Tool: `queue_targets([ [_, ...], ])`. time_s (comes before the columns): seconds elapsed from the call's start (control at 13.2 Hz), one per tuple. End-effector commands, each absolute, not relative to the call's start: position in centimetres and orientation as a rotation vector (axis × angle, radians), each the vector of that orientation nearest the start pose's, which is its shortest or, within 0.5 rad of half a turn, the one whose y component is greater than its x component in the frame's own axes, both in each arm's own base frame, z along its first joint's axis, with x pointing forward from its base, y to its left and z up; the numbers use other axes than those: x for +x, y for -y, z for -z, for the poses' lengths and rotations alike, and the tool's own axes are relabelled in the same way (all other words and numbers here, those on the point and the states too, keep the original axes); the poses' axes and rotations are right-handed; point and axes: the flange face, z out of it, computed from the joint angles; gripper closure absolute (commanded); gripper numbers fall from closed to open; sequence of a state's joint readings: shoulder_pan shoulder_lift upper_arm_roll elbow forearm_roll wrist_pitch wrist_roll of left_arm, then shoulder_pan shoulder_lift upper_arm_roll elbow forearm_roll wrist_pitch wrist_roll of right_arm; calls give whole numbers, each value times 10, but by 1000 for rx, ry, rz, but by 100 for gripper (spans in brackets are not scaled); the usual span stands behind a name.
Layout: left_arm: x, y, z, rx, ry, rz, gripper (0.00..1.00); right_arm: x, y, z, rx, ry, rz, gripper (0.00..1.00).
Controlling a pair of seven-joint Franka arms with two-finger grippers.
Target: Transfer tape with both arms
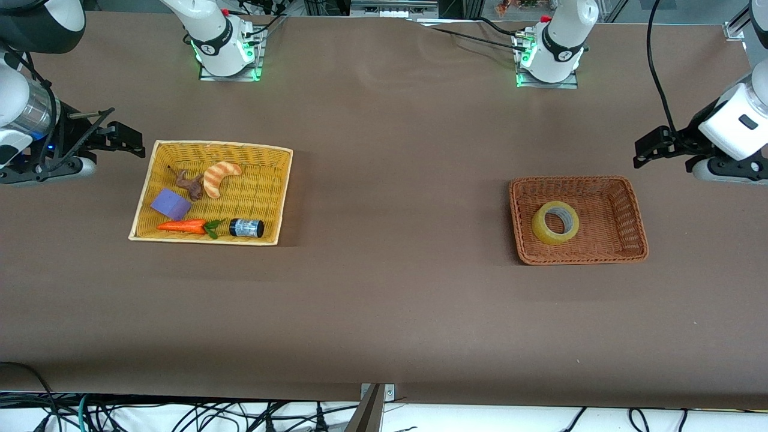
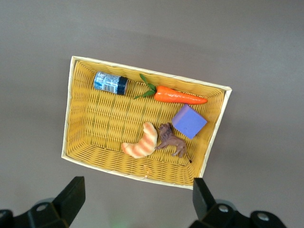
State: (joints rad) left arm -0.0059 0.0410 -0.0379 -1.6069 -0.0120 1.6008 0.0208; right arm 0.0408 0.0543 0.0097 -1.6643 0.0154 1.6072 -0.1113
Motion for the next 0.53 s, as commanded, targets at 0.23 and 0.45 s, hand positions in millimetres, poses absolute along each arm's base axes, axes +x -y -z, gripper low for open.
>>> queue_targets([
  [0.23,556,26,-593,-3171,-95,-91,0,560,-29,-561,-3122,242,-154,0],
  [0.45,556,30,-593,-3171,-95,-88,0,560,-29,-561,-3122,242,-154,0],
])
